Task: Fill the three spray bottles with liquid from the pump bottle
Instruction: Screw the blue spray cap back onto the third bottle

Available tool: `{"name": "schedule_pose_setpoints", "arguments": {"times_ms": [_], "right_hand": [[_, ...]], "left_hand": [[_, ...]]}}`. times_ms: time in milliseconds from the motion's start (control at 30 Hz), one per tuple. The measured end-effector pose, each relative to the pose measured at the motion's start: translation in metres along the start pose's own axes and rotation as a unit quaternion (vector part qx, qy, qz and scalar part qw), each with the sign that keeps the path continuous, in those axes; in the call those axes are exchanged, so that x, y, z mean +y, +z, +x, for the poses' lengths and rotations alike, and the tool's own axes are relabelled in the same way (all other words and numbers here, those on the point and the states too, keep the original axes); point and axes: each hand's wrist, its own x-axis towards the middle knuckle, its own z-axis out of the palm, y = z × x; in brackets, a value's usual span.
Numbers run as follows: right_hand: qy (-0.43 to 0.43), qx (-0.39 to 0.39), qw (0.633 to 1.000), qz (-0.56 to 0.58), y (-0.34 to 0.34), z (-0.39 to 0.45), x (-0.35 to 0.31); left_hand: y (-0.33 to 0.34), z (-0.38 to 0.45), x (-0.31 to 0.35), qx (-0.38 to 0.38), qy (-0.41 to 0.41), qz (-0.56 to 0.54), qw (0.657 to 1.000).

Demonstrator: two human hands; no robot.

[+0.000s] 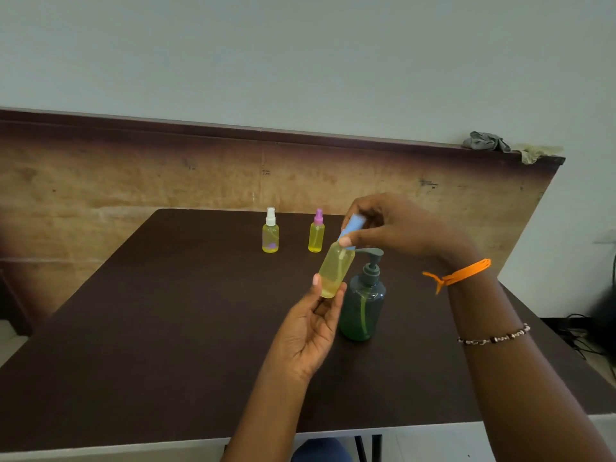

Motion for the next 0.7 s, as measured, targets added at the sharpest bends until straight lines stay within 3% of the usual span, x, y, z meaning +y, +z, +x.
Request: {"name": "schedule_pose_setpoints", "arguments": {"times_ms": [133, 300, 500, 700], "right_hand": [[0.015, 0.075, 0.997, -0.022, 0.007, -0.001, 0.007], [-0.033, -0.011, 0.986, 0.161, 0.007, -0.006, 0.011], [-0.006, 0.048, 0.966, 0.255, 0.019, -0.009, 0.015], [-0.019, 0.052, 0.968, 0.246, 0.024, -0.014, 0.016]], "left_hand": [[0.002, -0.001, -0.001, -0.007, 0.010, 0.021, 1.000], [0.004, 0.001, 0.001, -0.006, -0.003, 0.024, 1.000], [0.002, 0.003, -0.002, -0.030, -0.017, 0.037, 0.999], [-0.007, 0.007, 0.004, -0.078, 0.047, 0.190, 0.978]]}}
